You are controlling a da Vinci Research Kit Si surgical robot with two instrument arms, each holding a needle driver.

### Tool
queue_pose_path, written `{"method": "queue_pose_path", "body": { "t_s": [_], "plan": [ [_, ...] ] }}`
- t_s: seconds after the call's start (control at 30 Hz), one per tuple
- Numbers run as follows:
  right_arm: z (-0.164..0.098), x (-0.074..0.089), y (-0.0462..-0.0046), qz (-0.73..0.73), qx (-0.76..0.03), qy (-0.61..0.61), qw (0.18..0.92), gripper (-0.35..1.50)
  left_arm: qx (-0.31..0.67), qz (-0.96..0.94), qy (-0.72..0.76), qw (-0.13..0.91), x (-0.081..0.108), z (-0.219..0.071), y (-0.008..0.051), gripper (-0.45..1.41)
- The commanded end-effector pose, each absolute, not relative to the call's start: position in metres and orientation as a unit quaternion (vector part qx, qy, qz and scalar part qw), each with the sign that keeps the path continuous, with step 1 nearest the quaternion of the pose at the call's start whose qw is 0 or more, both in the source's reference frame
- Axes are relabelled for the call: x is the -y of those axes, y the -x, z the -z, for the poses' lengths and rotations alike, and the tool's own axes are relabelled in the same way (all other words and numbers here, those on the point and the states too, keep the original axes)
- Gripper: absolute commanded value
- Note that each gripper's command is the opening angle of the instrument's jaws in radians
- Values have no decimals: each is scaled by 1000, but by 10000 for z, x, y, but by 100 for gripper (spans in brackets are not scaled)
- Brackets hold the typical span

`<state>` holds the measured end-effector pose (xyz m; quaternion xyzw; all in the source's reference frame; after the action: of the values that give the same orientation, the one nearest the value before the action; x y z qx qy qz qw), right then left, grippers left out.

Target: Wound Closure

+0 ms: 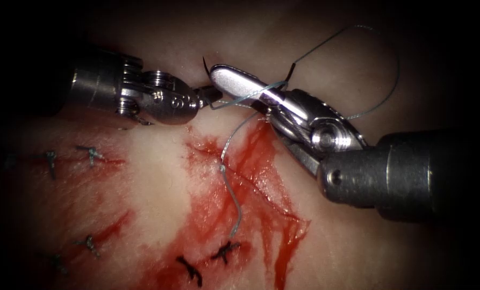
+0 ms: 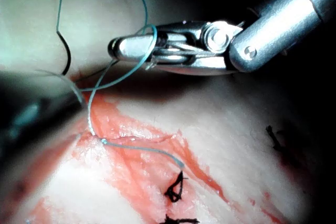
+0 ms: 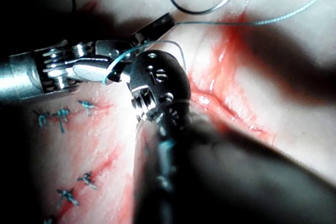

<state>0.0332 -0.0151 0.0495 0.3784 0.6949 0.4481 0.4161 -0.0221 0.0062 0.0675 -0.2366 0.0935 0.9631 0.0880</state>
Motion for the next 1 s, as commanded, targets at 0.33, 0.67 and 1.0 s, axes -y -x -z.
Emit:
{"method": "queue_pose_path", "body": {
  "t_s": [0.33, 0.67, 1.0],
  "plan": [
    [-494, 166, -334, -408, -593, -399, 569, -35, -76, -961, 260, 55, -71, -679, 235, -45],
    [-507, 204, -332, -396, -428, -365, 726, -35, -81, -951, 285, 82, -77, -650, 241, -45],
    [-498, 196, -342, -415, -296, -351, 785, -35, -82, -951, 288, 81, -66, -646, 250, -45]
  ]
}}
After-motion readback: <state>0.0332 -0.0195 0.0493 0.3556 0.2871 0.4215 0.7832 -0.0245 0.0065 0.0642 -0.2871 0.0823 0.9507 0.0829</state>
